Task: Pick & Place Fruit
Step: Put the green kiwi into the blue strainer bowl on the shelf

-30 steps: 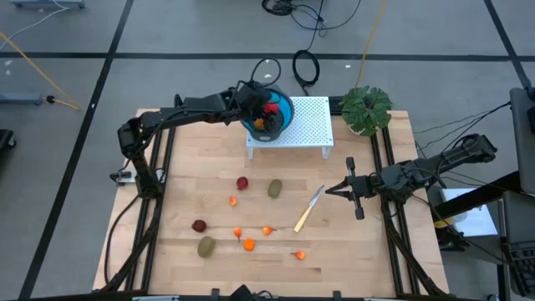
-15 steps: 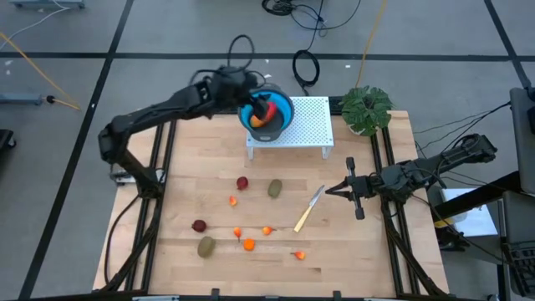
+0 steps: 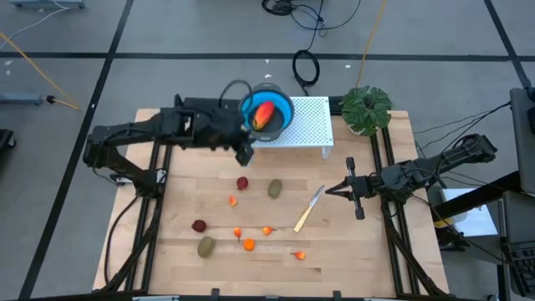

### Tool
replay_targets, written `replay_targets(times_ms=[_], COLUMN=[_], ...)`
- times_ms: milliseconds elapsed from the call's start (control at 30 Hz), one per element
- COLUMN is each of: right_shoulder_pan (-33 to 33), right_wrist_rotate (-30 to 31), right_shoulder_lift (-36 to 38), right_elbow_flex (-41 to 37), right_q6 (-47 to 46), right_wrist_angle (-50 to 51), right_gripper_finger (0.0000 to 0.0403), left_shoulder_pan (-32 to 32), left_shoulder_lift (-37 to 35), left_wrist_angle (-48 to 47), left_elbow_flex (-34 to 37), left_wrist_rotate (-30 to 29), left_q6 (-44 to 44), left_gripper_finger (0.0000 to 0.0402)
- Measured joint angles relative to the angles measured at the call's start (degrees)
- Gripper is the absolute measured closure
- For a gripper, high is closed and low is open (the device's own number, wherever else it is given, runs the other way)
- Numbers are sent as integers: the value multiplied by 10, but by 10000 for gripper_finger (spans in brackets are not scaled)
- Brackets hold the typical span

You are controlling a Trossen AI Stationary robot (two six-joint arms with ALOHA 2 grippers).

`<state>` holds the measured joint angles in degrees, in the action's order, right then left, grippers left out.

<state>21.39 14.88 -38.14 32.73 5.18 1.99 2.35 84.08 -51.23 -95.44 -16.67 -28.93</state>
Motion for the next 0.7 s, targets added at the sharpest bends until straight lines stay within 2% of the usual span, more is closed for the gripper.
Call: replay_targets(times_ms=[433, 633, 700], right_shoulder_pan=[0, 0, 0], right_wrist_rotate=[0, 0, 0], right_shoulder_lift=[0, 0, 0], right_elbow_flex=[0, 0, 0], right_q6=[2, 2, 2], right_wrist_angle=[0, 1, 1], right_gripper_finger=[403, 403, 403], left_shoulder_pan=[-137, -176, -187], left_shoulder_lift=[33, 49, 59], left_wrist_angle=[-57, -105, -133], left_elbow_flex=[5, 5, 5], left_wrist_rotate=[0, 4, 22], left_q6=[-158, -279, -328], left_gripper_finger=[395, 384, 382])
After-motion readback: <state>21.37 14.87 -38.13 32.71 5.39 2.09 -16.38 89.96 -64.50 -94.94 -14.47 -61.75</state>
